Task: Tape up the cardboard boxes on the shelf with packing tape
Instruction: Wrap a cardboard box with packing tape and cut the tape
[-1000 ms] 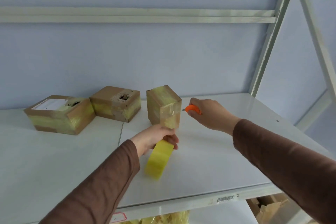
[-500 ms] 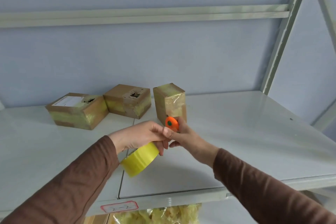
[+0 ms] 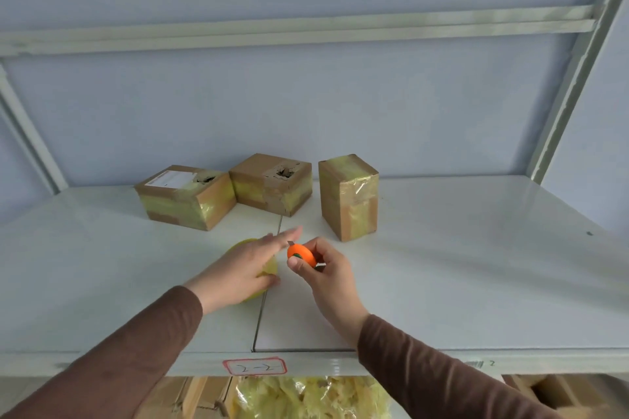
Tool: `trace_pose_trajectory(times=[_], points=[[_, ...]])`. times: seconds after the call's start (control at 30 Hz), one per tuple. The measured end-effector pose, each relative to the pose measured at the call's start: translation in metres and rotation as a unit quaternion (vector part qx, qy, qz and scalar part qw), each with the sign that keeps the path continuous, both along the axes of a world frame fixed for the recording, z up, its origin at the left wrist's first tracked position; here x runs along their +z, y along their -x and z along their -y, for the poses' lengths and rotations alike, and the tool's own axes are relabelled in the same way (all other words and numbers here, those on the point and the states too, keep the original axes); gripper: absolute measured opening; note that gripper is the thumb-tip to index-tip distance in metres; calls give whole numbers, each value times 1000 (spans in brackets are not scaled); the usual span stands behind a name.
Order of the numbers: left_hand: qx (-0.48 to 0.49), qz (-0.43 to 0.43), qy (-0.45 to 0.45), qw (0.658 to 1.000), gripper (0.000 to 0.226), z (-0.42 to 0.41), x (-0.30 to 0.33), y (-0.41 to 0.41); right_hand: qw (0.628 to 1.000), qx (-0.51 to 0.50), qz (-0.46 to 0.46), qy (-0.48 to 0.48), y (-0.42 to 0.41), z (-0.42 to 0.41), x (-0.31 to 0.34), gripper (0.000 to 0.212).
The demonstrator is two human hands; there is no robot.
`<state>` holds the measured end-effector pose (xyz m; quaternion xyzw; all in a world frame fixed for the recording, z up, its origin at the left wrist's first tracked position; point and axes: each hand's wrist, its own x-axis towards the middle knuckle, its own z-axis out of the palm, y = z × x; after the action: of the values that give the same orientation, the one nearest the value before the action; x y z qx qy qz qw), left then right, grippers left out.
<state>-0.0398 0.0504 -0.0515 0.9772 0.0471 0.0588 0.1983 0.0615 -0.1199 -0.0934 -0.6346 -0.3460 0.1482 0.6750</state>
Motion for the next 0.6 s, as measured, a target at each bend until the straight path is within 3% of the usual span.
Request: trace_pose_trajectory(times=[0.07,0.1,0.17,0.23,0.33,0.43,0.6], points=[[61,80,45,994,109,2,-13,8,1000,19,2,18,-5,6,-6,18],[102,120,44,987,105,1,-20,12,999,36,-6,26,-7,9,-9,15],[155,164,20,974,77,-2,-30,17,997,69,-16,45,-12,14,-13,11],[130,145,-32,980,46,-3,-35,19,994,86,-23,60,-16,13,-14,10],[48,118,-21,992,55,-10,-38,21,991,107,-41,65,-22,8,-10,13],[-2,86,-3,996,37,-23,-41,25,986,147,-15,75,-29,3,-5,16],[-21,32,1,999,14,-32,-33,17,982,127,57,128,-41,-4,-3,19]])
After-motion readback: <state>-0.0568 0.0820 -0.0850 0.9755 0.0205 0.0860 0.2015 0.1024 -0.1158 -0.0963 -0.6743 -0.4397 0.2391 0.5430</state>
